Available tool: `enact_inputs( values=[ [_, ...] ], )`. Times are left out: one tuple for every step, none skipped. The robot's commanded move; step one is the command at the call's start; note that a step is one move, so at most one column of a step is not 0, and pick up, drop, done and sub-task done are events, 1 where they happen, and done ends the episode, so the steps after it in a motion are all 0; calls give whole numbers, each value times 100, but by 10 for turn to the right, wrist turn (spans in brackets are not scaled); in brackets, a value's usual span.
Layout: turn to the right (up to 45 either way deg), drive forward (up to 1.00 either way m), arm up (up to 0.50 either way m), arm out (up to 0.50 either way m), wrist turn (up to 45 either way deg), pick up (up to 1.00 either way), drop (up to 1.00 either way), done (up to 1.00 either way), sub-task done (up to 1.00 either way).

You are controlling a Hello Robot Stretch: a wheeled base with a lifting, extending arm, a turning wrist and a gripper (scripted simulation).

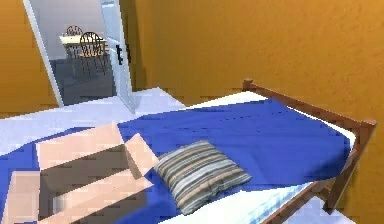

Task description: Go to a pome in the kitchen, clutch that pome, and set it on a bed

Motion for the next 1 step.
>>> enact_inputs(
  values=[
    [60, 0, 0, 0, 0, 0, 0, 0, 0]
  ],
)
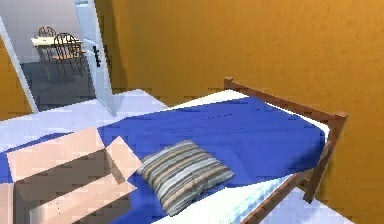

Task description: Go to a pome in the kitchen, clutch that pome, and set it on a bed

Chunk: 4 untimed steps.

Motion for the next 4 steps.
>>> enact_inputs(
  values=[
    [-420, 0, 0, 0, 0, 0, 0, 0, 0],
    [330, 0, 0, 0, 0, 0, 0, 0, 0],
    [-150, 0, 0, 0, 0, 0, 0, 0, 0],
    [90, 0, 0, 0, 0, 0, 0, 0, 0]
  ],
)
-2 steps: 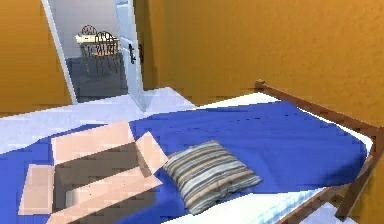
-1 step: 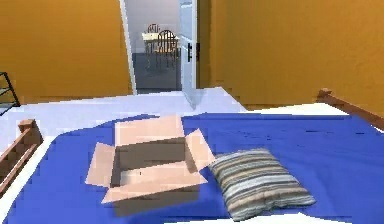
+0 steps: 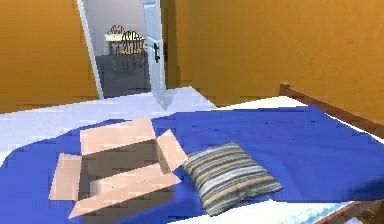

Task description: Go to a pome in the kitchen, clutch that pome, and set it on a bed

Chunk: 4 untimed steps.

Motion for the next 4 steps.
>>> enact_inputs(
  values=[
    [-450, 0, 0, 0, 0, 0, 0, 0, 0],
    [-420, 0, 0, 0, 0, 0, 0, 0, 0],
    [0, 15, 0, 0, 0, 0, 0, 0, 0],
    [450, 0, 0, 0, 0, 0, 0, 0, 0]
  ],
)
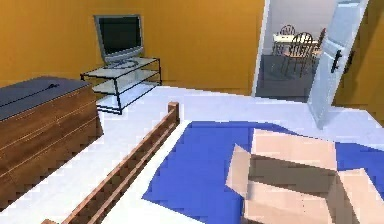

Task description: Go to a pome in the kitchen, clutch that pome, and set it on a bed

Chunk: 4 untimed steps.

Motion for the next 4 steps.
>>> enact_inputs(
  values=[
    [450, 0, 0, 0, 0, 0, 0, 0, 0],
    [450, 0, 0, 0, 0, 0, 0, 0, 0],
    [240, 0, 0, 0, 0, 0, 0, 0, 0],
    [-450, 0, 0, 0, 0, 0, 0, 0, 0]
  ],
)
